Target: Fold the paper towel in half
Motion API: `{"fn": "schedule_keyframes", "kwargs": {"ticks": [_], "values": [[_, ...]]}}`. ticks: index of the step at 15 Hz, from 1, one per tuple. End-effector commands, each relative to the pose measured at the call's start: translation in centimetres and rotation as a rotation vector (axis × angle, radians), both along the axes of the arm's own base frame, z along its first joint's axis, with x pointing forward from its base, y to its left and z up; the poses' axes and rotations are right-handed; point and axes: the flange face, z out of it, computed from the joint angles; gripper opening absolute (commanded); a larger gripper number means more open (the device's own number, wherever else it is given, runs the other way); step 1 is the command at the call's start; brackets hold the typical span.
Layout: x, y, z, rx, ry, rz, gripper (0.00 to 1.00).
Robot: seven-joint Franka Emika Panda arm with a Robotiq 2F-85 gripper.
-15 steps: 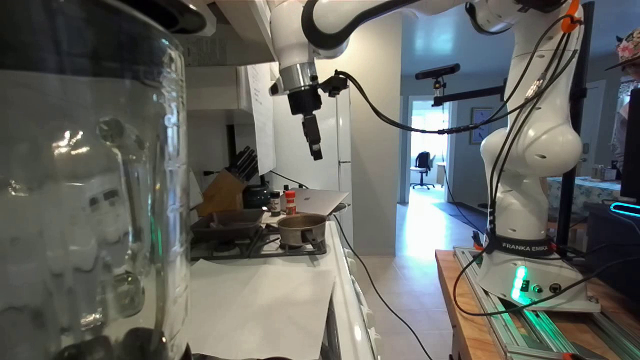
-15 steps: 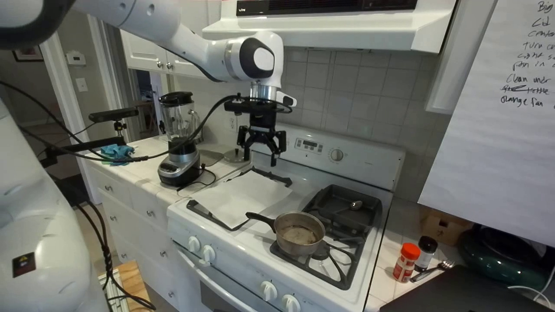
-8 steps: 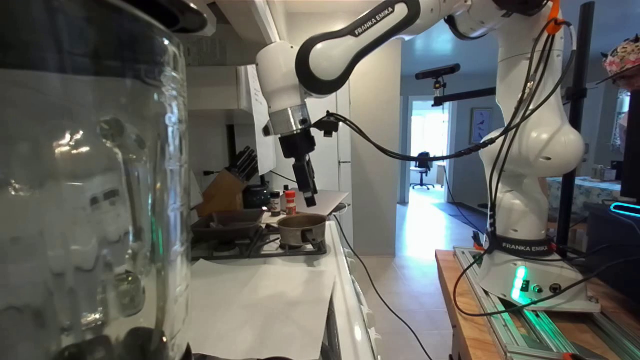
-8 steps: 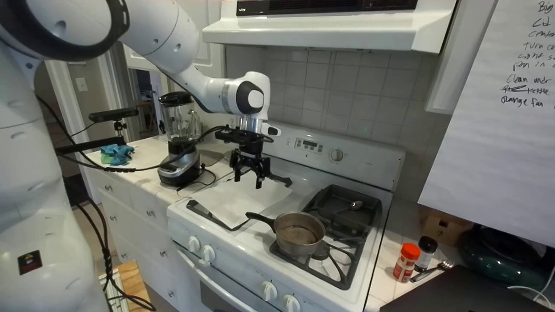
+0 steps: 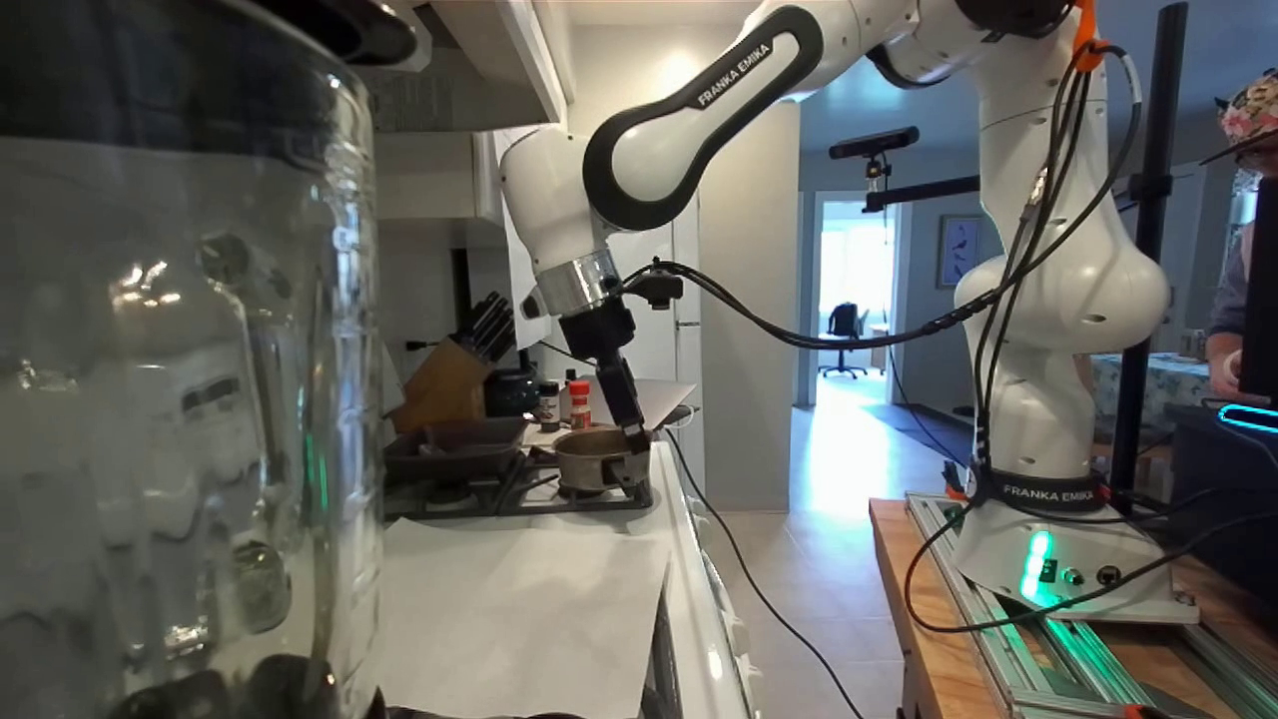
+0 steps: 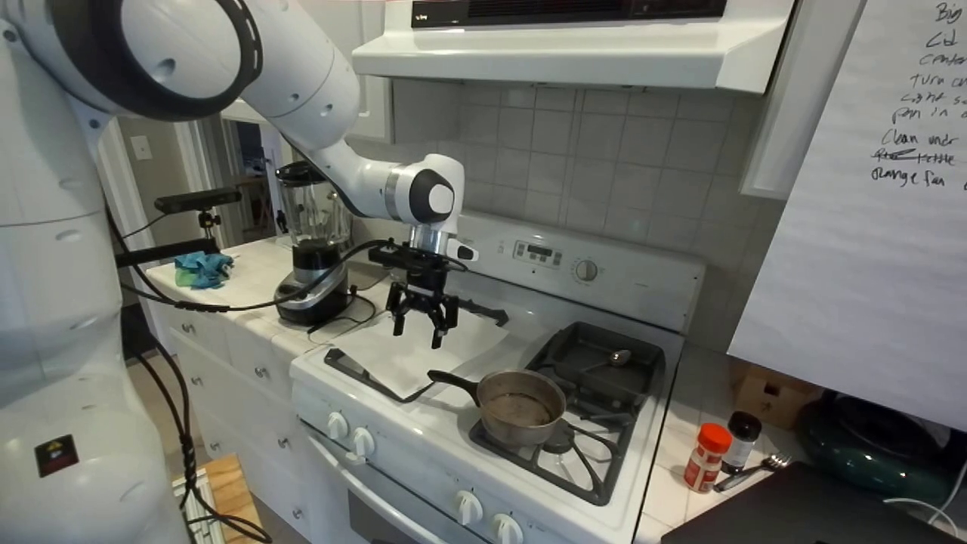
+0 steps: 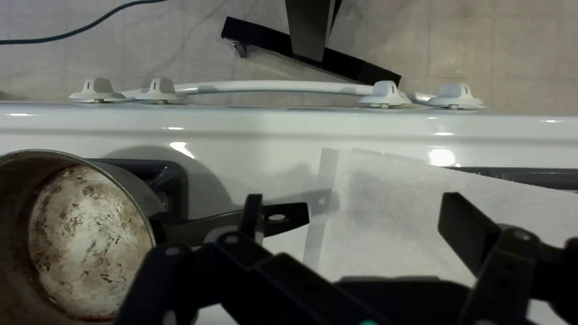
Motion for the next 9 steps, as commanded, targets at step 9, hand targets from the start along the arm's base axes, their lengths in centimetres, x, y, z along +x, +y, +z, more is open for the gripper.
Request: {"fn": "schedule_keyframes", "kwargs": {"ticks": [9], "values": [[-0.1, 7.4, -1.4, 0.108, -0.178, 0.283, 1.0]]}}
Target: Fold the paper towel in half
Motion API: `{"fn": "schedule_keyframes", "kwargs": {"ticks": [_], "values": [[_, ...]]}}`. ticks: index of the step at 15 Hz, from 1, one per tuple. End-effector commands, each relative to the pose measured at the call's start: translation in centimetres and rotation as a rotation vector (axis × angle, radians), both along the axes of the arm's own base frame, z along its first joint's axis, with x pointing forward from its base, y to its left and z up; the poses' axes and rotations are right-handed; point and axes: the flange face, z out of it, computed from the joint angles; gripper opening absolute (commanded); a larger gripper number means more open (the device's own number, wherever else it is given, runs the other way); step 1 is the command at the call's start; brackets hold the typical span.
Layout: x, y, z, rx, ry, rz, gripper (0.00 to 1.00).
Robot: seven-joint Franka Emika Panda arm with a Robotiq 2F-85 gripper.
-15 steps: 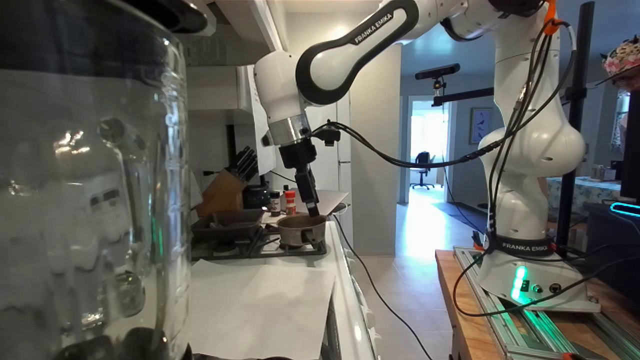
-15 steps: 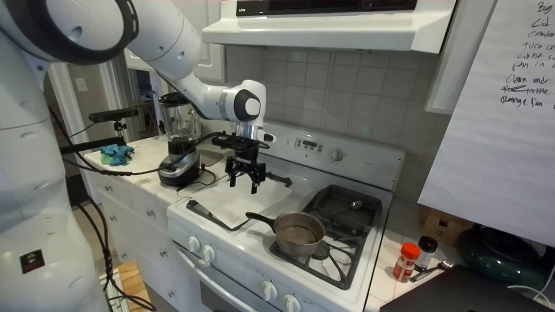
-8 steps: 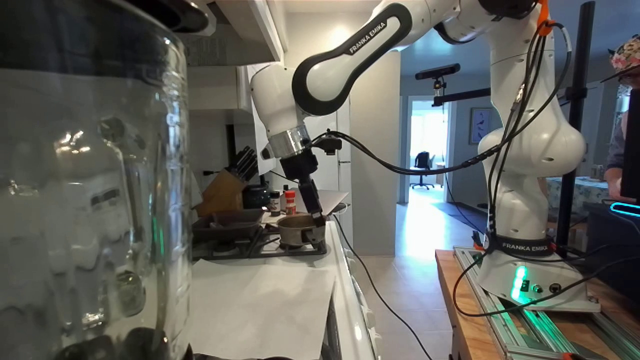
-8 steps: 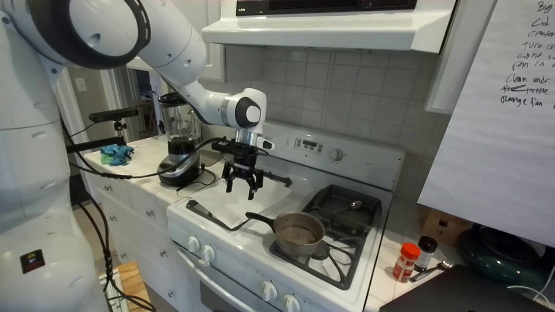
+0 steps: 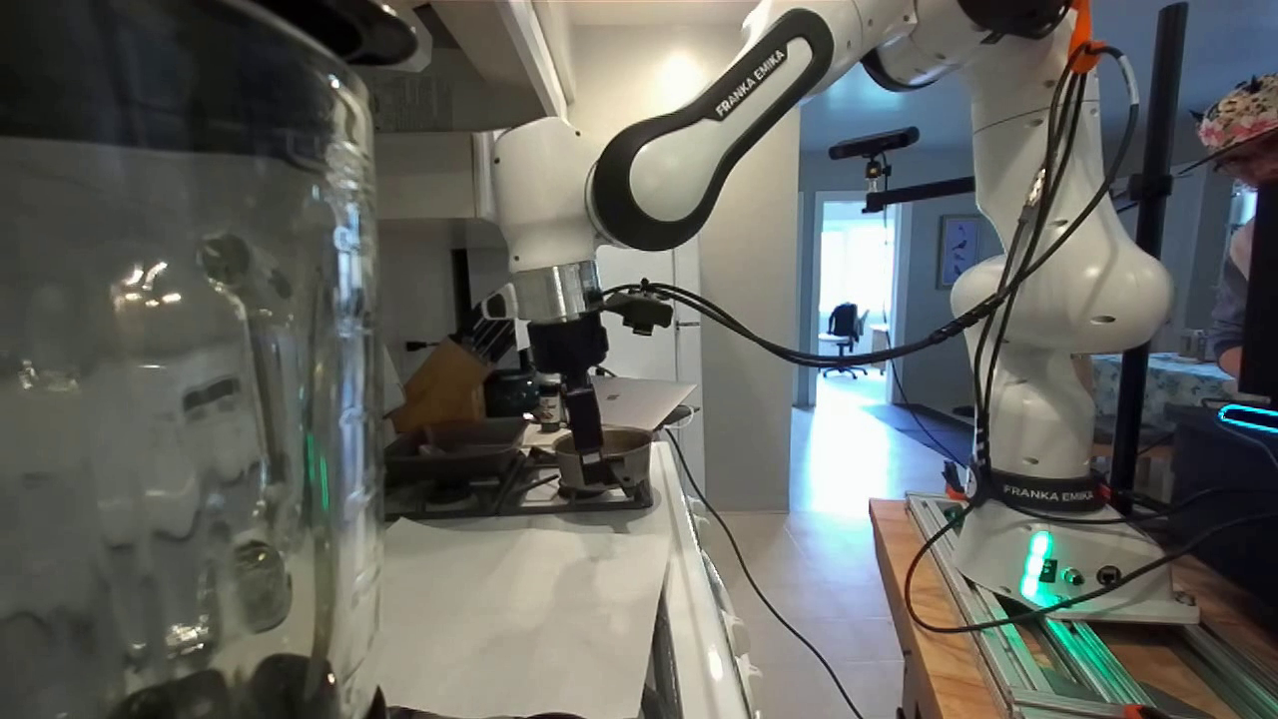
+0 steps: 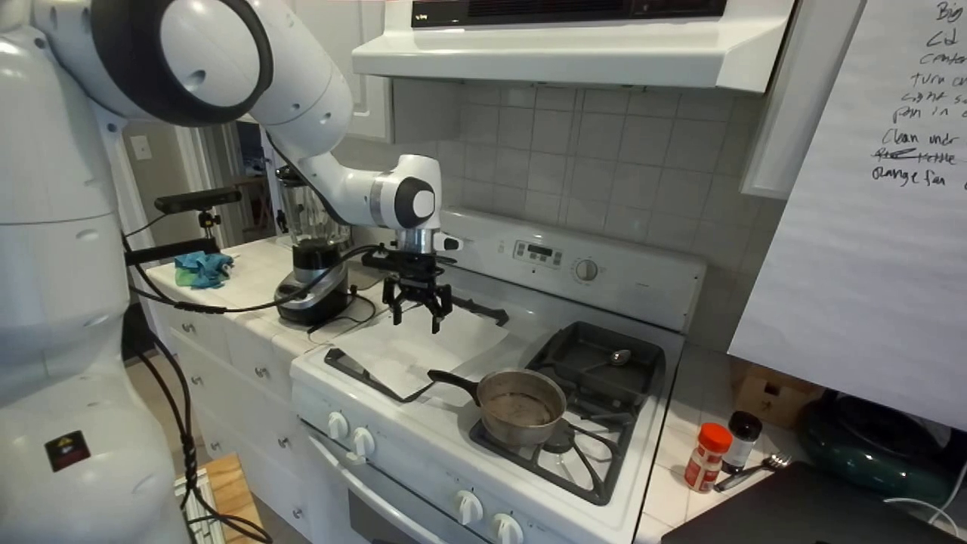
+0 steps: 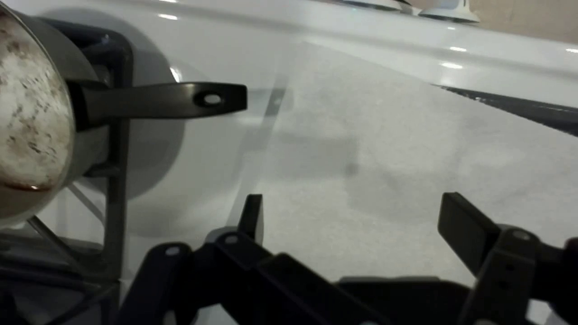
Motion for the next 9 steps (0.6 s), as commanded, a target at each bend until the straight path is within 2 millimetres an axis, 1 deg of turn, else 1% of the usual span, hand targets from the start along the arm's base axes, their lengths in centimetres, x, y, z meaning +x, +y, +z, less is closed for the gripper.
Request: {"fn": "schedule_keyframes", "kwargs": {"ticks": [1, 3, 6, 9], "values": [[-1.1, 2.1, -0.8, 0.031, 0.001, 0.155, 1.0], [-1.6, 2.6, -1.5, 0.028, 0.03, 0.234, 1.0], [-2.4, 2.5, -2.5, 0.03, 0.082, 0.399, 1.0], [-3.2, 2.7, -3.1, 0.03, 0.042, 0.559, 1.0]]}}
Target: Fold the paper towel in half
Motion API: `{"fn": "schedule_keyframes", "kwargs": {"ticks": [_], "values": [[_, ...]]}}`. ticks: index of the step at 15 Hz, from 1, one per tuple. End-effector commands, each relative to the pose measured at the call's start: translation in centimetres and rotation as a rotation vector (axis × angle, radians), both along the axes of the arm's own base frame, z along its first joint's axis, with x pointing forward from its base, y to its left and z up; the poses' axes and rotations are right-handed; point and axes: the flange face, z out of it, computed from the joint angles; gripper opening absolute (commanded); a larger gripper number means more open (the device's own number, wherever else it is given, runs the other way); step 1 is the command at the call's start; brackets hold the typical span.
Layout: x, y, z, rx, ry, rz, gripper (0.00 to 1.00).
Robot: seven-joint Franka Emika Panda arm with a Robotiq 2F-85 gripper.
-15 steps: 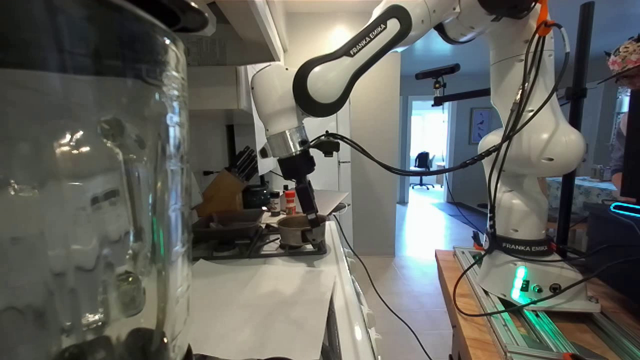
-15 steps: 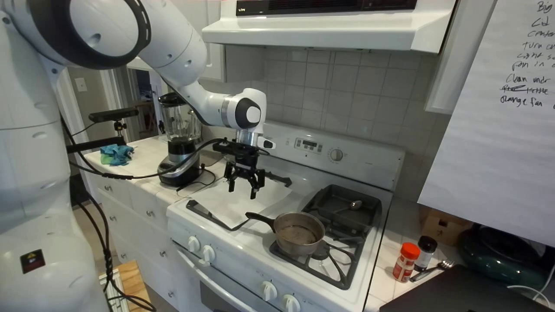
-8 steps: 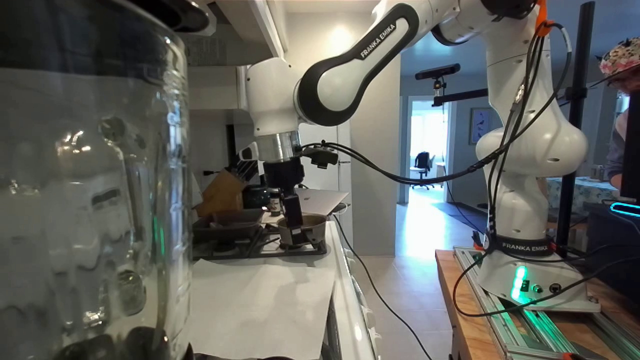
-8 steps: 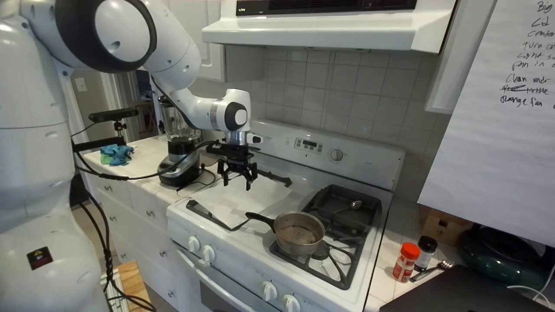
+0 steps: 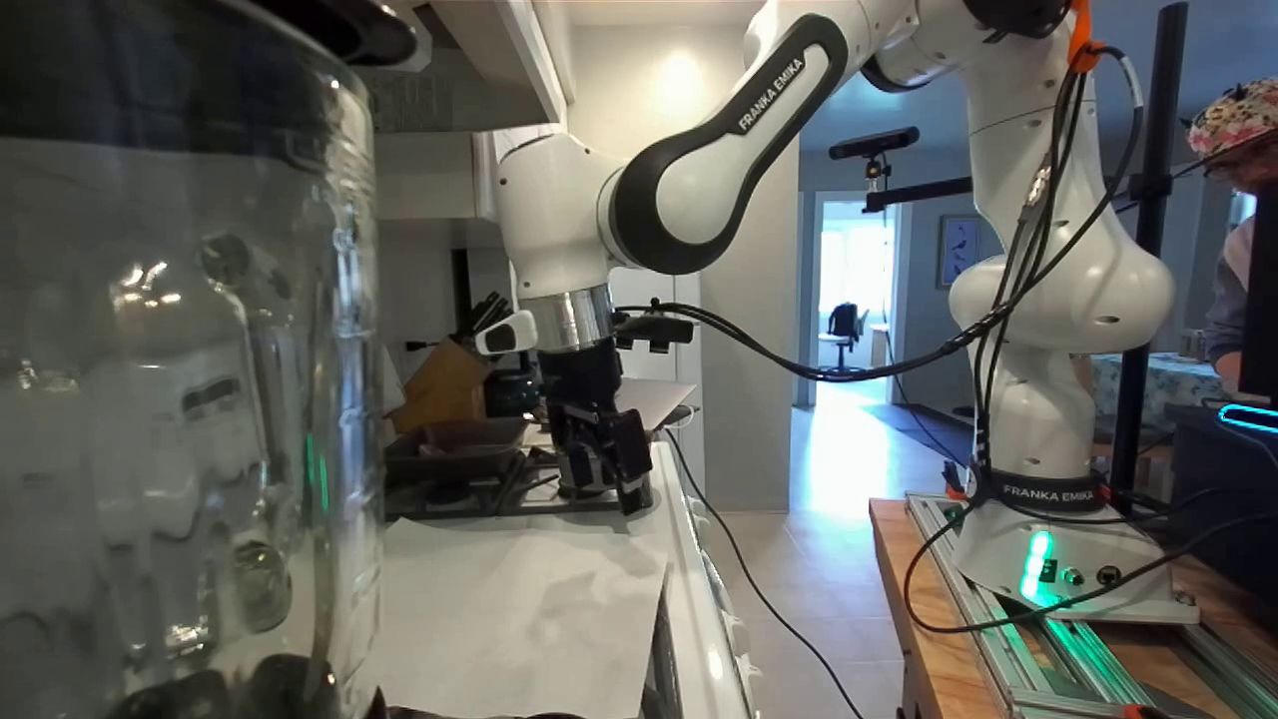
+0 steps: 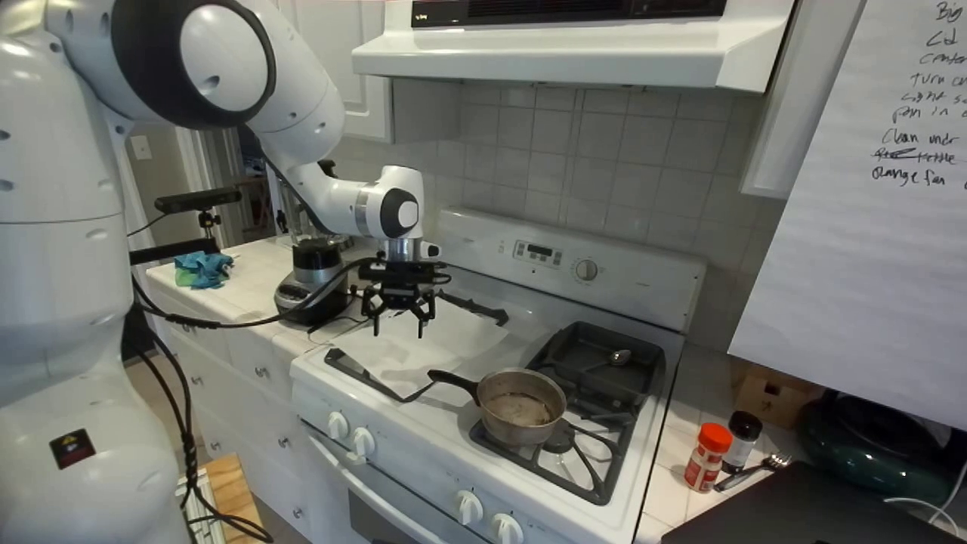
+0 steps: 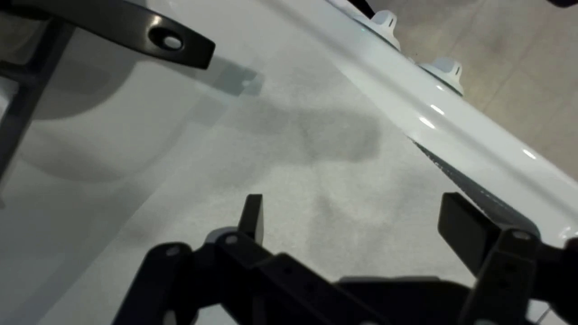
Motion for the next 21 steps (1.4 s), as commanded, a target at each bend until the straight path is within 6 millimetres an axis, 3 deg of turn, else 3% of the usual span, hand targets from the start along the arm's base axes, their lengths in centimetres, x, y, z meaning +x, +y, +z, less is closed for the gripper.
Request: {"fn": "schedule_keyframes", "kwargs": {"ticks": [1, 2, 6, 13, 21], "values": [[-0.6, -0.1, -0.9, 0.018, -0.05, 0.152, 1.0], [-0.1, 0.2, -0.4, 0.015, -0.02, 0.083, 1.0], [-0.3, 0.1, -0.9, 0.022, -0.032, 0.121, 1.0], [-4.7, 1.2, -4.0, -0.04, 0.109, 0.338, 1.0], [-5.1, 0.4, -5.7, -0.1, 0.036, 0.482, 1.0]]}}
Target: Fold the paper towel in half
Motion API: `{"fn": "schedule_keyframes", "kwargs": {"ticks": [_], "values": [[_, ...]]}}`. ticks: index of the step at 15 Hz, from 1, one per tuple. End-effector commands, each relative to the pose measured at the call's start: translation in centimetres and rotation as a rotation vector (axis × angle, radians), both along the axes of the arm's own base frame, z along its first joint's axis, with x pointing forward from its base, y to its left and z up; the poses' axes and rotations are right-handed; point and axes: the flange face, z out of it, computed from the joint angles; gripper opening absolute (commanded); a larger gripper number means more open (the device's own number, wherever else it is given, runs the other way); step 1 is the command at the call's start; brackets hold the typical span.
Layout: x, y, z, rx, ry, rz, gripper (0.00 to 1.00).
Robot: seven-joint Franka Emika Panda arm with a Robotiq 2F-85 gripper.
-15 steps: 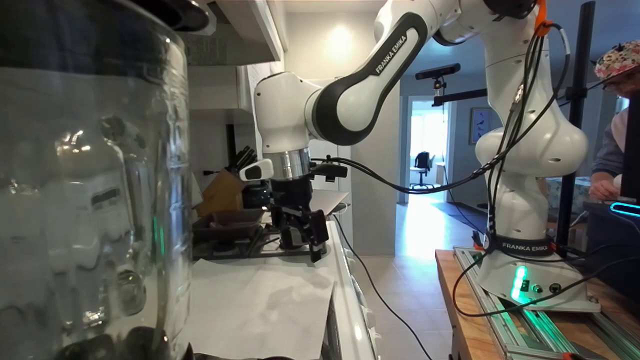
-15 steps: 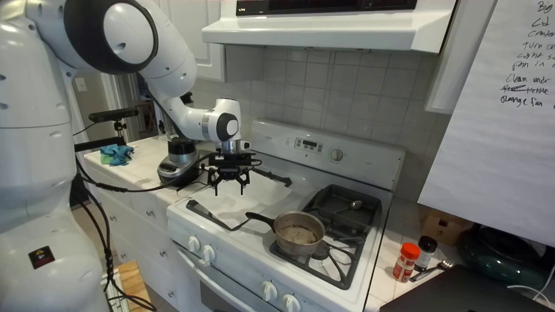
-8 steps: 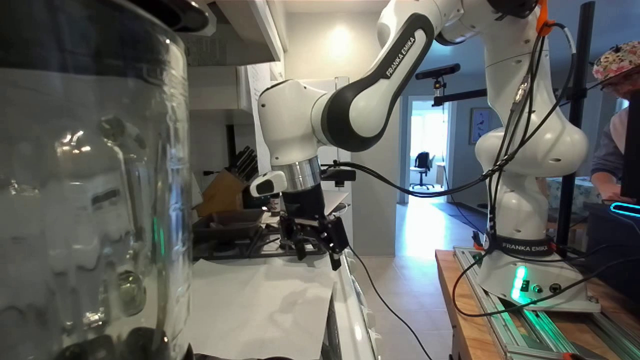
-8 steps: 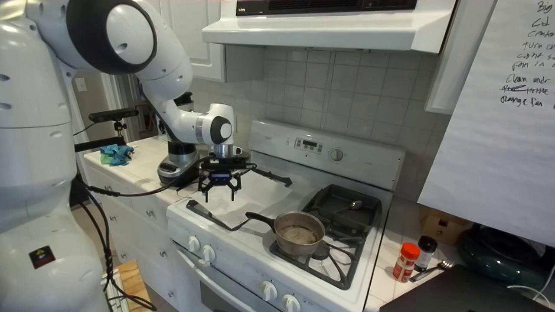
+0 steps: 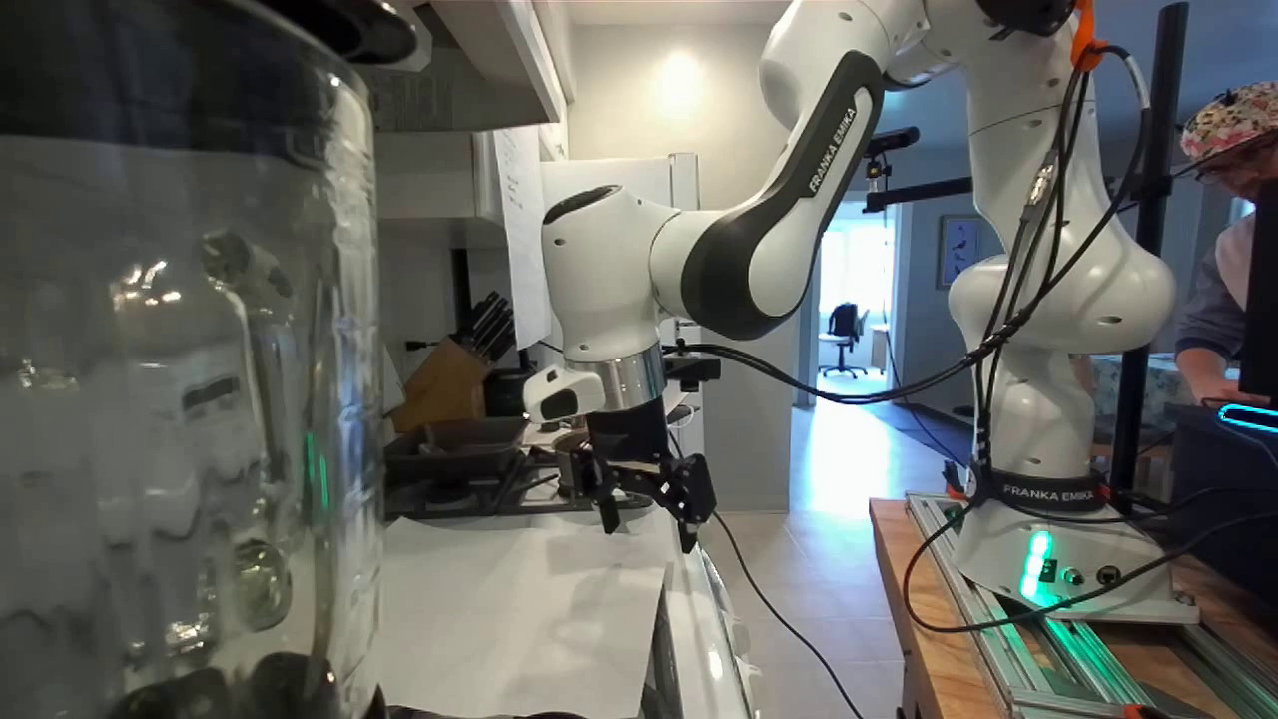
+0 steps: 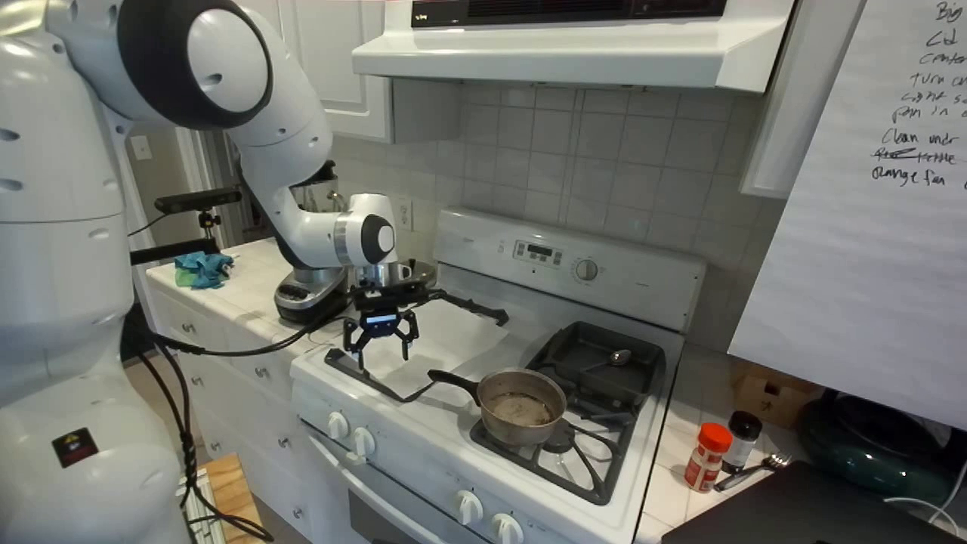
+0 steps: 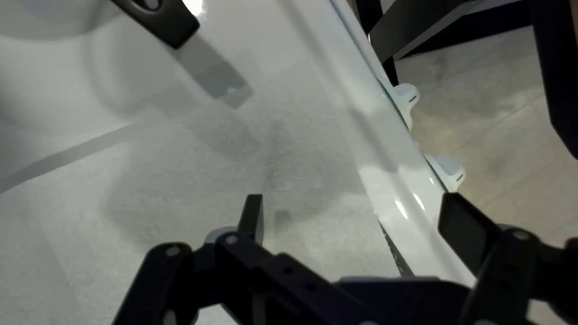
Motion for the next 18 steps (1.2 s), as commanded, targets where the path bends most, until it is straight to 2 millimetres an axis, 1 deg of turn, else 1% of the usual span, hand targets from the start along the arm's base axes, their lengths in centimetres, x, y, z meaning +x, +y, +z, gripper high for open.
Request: {"fn": "schedule_keyframes", "kwargs": {"ticks": [1, 3, 6, 12, 18], "values": [[-0.8, -0.2, -1.0, -0.013, 0.006, 0.083, 1.0], [-1.3, 0.0, -1.6, -0.011, 0.013, 0.1, 1.0], [-1.6, -0.2, -2.3, -0.007, -0.021, 0.113, 1.0], [-1.0, -0.9, -3.2, 0.066, -0.153, 0.112, 1.0], [-0.9, -1.3, -4.1, 0.1, -0.191, 0.126, 1.0]]}}
